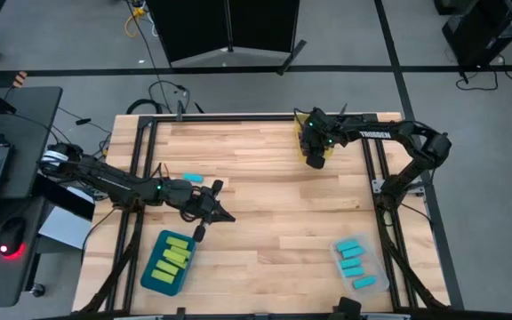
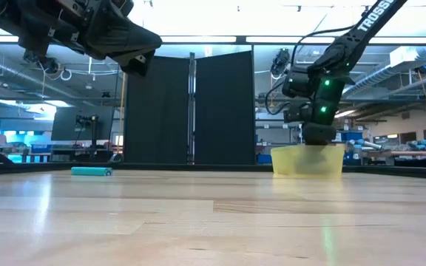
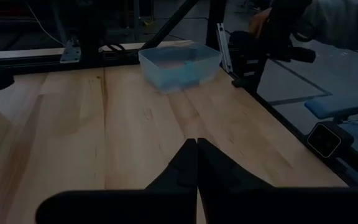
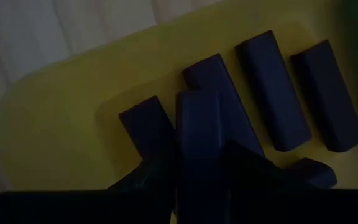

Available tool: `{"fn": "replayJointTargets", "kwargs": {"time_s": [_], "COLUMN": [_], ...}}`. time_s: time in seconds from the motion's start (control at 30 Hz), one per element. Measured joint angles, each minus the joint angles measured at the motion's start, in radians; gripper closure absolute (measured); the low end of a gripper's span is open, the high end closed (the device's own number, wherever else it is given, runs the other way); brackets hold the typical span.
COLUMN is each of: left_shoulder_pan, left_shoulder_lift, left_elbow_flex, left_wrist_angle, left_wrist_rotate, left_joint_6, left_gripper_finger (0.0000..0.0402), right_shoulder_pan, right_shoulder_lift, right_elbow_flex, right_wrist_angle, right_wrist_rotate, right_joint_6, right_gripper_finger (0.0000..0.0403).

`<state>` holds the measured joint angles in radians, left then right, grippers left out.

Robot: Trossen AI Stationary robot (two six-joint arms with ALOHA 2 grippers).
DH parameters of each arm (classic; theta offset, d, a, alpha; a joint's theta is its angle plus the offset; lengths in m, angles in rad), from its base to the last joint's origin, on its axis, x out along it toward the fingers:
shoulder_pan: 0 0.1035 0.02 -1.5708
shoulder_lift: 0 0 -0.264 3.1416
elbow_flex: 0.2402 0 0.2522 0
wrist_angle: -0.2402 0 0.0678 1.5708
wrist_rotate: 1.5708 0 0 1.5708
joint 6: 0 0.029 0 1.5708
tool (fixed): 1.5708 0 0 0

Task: Sort blocks
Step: Put the violet block into the transparent yellow bin, then put the light blue block into the transparent bin

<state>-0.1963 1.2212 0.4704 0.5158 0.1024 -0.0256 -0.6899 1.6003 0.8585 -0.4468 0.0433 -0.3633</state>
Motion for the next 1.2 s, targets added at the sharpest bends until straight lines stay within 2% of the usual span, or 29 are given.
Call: {"fn": "replayJointTargets", "kwargs": {"time_s": [0.2,0.4,0.5,0.57,0.7,0.87,0.93,1.1,1.2], "left_shoulder_pan": [0.000,0.000,0.000,0.000,0.003,0.049,0.081,0.163,0.213], "left_shoulder_lift": [0.000,0.000,0.000,0.001,0.001,0.001,0.001,0.001,0.001], "left_elbow_flex": [0.000,0.000,0.005,0.027,0.091,0.178,0.205,0.258,0.273], "left_wrist_angle": [-0.002,-0.014,-0.050,-0.097,-0.269,-0.557,-0.670,-0.913,-1.011], "left_wrist_rotate": [0.000,-0.032,-0.015,0.002,-0.018,-0.052,-0.053,-0.038,-0.038], "left_joint_6": [0.032,0.044,0.026,0.023,0.049,0.100,0.102,0.117,0.133], "left_gripper_finger": [0.0394,0.0394,0.0394,0.0394,0.0394,0.0394,0.0394,0.0394,0.0394], "right_shoulder_pan": [0.000,0.005,0.024,0.047,0.126,0.259,0.315,0.448,0.513], "right_shoulder_lift": [-0.024,-0.056,-0.081,-0.107,-0.175,-0.230,-0.234,-0.219,-0.214], "right_elbow_flex": [0.013,0.088,0.150,0.187,0.204,0.141,0.094,-0.026,-0.085], "right_wrist_angle": [-0.009,-0.081,-0.151,-0.201,-0.199,-0.047,0.043,0.302,0.453], "right_wrist_rotate": [0.013,0.016,0.010,-0.042,-0.137,-0.174,-0.187,-0.204,-0.204], "right_joint_6": [0.033,0.058,0.095,0.109,0.117,0.174,0.188,0.267,0.301], "right_gripper_finger": [0.0218,0.0208,0.0214,0.0227,0.0285,0.0386,0.0391,0.0370,0.0378]}}
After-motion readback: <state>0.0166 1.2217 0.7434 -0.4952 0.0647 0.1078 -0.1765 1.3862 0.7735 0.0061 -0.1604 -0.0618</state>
